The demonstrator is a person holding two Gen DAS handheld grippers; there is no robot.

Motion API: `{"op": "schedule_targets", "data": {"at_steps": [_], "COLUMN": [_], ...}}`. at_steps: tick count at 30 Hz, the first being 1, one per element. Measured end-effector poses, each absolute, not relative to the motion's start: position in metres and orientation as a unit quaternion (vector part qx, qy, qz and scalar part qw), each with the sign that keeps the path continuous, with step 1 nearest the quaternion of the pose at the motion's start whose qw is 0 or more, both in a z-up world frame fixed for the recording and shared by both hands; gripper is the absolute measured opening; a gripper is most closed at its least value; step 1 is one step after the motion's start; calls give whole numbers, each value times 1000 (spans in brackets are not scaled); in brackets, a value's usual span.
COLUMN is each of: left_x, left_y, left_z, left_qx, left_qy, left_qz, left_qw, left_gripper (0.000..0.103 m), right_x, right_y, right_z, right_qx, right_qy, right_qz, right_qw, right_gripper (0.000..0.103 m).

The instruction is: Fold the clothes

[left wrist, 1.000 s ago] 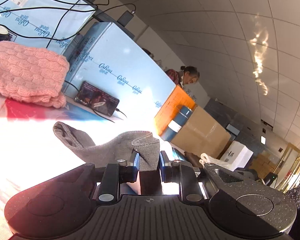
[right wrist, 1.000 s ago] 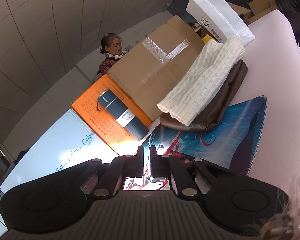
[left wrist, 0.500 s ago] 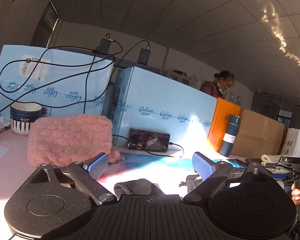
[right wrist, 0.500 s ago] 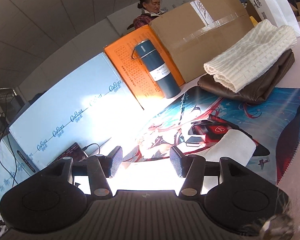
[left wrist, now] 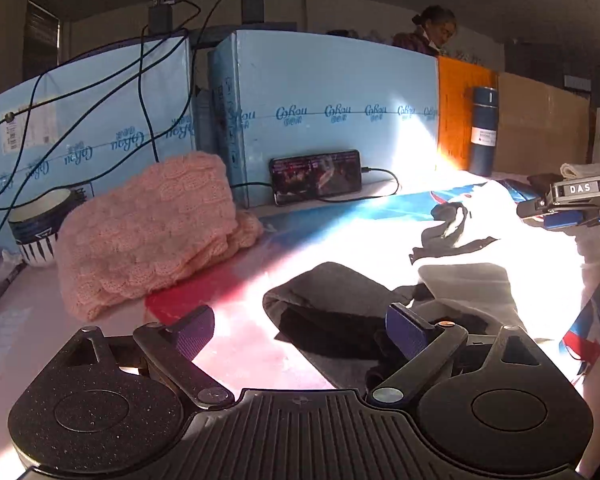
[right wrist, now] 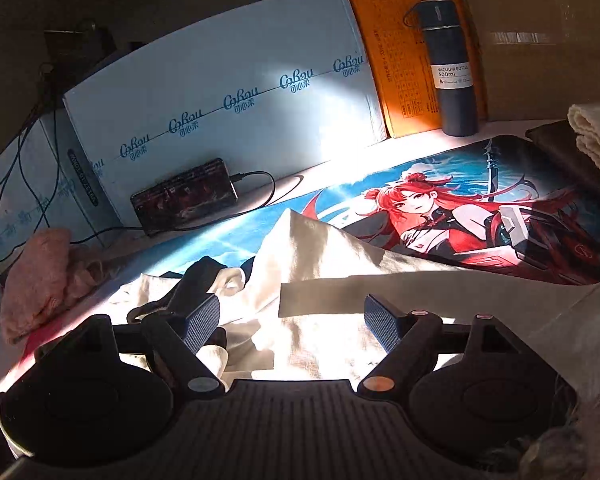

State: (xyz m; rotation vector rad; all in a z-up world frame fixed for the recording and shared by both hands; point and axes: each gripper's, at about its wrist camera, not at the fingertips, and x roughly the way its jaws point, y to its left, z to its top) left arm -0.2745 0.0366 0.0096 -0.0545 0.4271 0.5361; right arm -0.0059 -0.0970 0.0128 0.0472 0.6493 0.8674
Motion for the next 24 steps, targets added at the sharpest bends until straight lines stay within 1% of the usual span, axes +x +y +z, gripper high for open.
{"op": "schedule_targets", "data": {"at_steps": [4,7,9,13,16,17,18,19,20,21,22,23,24], "left_x": [-251,-210,-178,-117,-86,-79,-73,-69,-67,-67,-68,-71,-73], "left_y": [47,54,53,41,34,35,37,40,43,45,47,50,52], "left_z": [35,41,40,26,10,6,1,-3,-7,-9,-10,-9,-6], "left_qx": [-47,-59,-39,30,51,46,40,35,28,20,12,4,-5], "left_qy": [169,167,185,249,291,301,312,322,330,336,338,336,332], "left_qz": [209,124,83,37,29,26,26,29,30,29,28,26,22], "left_qw": [962,976,979,967,955,952,949,946,943,941,940,941,943], "left_gripper": [95,95,94,94,87,79,69,62,52,41,36,27,19], "right_x": [-2,-3,-4,-6,-8,-8,-9,-11,-12,-12,-8,-2,3], "right_y": [-86,-83,-82,-85,-85,-84,-83,-83,-84,-87,-93,-102,-109], "right_z": [4,2,1,0,0,0,-1,-1,-1,-1,0,2,3], "right_qx": [-11,-35,-48,-74,-86,-94,-105,-120,-135,-144,-139,-126,-113], "right_qy": [329,330,328,322,320,317,314,308,300,293,292,296,301], "right_qz": [408,405,402,398,400,400,402,404,405,402,400,400,396], "right_qw": [851,852,853,856,855,854,854,853,853,855,858,858,860], "right_gripper": [78,77,75,75,75,75,75,71,66,54,40,27,19]}}
